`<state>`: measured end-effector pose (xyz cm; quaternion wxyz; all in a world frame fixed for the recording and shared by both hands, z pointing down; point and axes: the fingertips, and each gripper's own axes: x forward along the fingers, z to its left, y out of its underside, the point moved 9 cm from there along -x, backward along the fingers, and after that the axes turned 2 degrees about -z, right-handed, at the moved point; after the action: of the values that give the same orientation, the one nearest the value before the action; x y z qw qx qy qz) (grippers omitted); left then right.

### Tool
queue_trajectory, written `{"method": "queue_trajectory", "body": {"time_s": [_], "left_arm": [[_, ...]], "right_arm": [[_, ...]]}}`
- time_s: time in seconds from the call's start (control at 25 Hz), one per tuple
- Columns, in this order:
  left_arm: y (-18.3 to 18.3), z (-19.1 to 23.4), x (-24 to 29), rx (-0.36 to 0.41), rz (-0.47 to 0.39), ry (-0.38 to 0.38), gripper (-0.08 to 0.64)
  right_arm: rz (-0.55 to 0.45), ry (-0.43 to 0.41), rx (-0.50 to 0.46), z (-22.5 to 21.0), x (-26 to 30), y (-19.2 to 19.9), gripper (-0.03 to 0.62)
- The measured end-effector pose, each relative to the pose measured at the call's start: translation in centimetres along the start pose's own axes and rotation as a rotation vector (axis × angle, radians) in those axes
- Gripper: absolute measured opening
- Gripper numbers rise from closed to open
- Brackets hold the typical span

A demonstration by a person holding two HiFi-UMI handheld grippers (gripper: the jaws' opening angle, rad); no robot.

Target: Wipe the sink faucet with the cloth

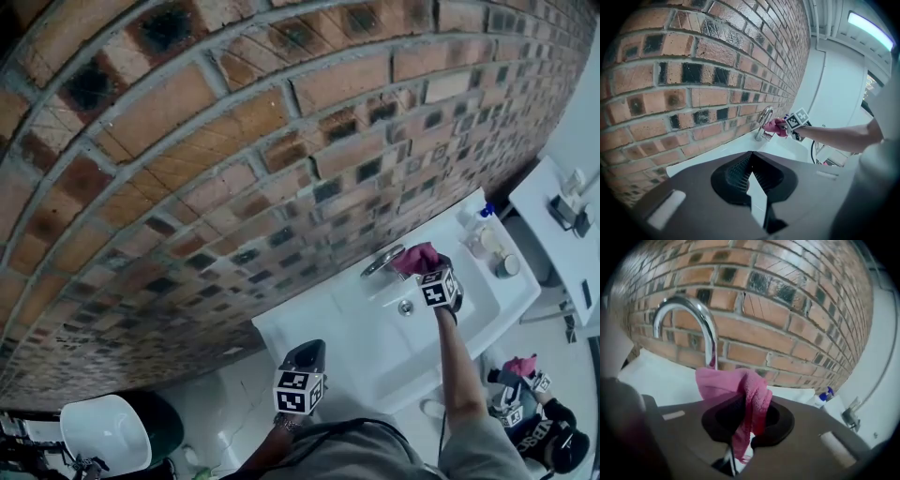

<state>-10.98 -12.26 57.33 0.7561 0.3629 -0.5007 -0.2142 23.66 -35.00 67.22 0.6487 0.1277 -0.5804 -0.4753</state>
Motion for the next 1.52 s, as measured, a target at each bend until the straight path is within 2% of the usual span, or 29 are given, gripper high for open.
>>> {"method": "queue_trajectory", "body": {"time_s": [0.08, 0.2, 0.28, 0.44, 0.52, 0.6, 0.64, 0.68, 0.72, 0.8, 0.84, 0.88, 0.96, 1.04, 1.24, 1.32, 1.44, 1.52], "left_arm": [[-0.1, 0.1, -0.3, -0.002, -0.008, -0.005, 0.020], [-0.1, 0.7, -0.8, -0.010, -0.019, -0.025, 0.020], [0.1, 1.1, -0.9, -0.021, -0.018, -0.039, 0.019], [0.3, 0.9, -0.7, -0.028, -0.013, -0.037, 0.019], [0.3, 0.4, -0.5, -0.021, -0.009, -0.026, 0.020], [0.3, 0.0, -0.3, -0.012, -0.004, -0.016, 0.020], [0.3, -0.2, -0.2, -0.009, -0.002, -0.011, 0.020], [0.2, -0.3, -0.2, -0.006, -0.001, -0.007, 0.020], [0.1, -0.4, -0.1, -0.003, -0.002, -0.005, 0.019], [0.0, -0.5, -0.1, 0.002, -0.003, -0.004, 0.020], [0.0, -0.5, -0.1, 0.004, -0.003, -0.005, 0.019], [0.0, -0.4, -0.1, 0.006, -0.002, -0.006, 0.020], [0.2, -0.5, -0.3, 0.009, 0.001, -0.005, 0.020], [0.1, -0.7, -0.6, 0.012, -0.006, -0.003, 0.019], [0.0, 0.1, -1.1, -0.003, -0.022, -0.031, 0.020], [0.1, 0.3, -0.9, -0.004, -0.017, -0.033, 0.020], [0.1, -0.3, -0.6, 0.008, -0.016, -0.016, 0.020], [0.0, -1.0, -0.4, 0.021, -0.017, 0.001, 0.020]], "right_arm": [[0.091, 0.033, -0.027, -1.9, 0.9, 1.0, 0.041], [0.179, -0.005, 0.100, -2.7, 1.3, 4.0, 0.041], [0.176, -0.051, 0.163, -1.3, 1.3, 5.6, 0.041], [0.094, -0.107, 0.221, 1.6, 0.5, 6.3, 0.041], [0.076, -0.215, 0.184, 3.6, -0.1, 6.3, 0.041], [0.051, -0.356, 0.068, 6.7, -0.9, 5.9, 0.041], [0.018, -0.397, 0.032, 7.8, -1.6, 5.5, 0.041], [-0.030, -0.395, 0.053, 8.0, -2.3, 5.0, 0.041], [-0.083, -0.351, 0.141, 7.3, -2.8, 4.4, 0.041], [-0.143, -0.205, 0.389, 4.5, -2.9, 3.2, 0.041], [-0.145, -0.149, 0.472, 3.2, -2.4, 2.4, 0.041], [-0.144, -0.133, 0.519, 2.4, -1.7, 1.5, 0.041], [-0.192, -0.220, 0.610, 2.0, -0.7, -0.3, 0.043], [-0.313, -0.332, 0.707, 1.6, -0.9, -2.2, 0.041], [-0.598, -0.508, 0.857, 1.1, -6.1, -5.1, 0.040], [-0.642, -0.553, 0.790, 2.9, -8.2, -6.6, 0.040], [-0.626, -0.583, 0.579, 6.8, -10.1, -8.8, 0.040], [-0.600, -0.559, 0.435, 9.4, -10.2, -9.5, 0.040]]}}
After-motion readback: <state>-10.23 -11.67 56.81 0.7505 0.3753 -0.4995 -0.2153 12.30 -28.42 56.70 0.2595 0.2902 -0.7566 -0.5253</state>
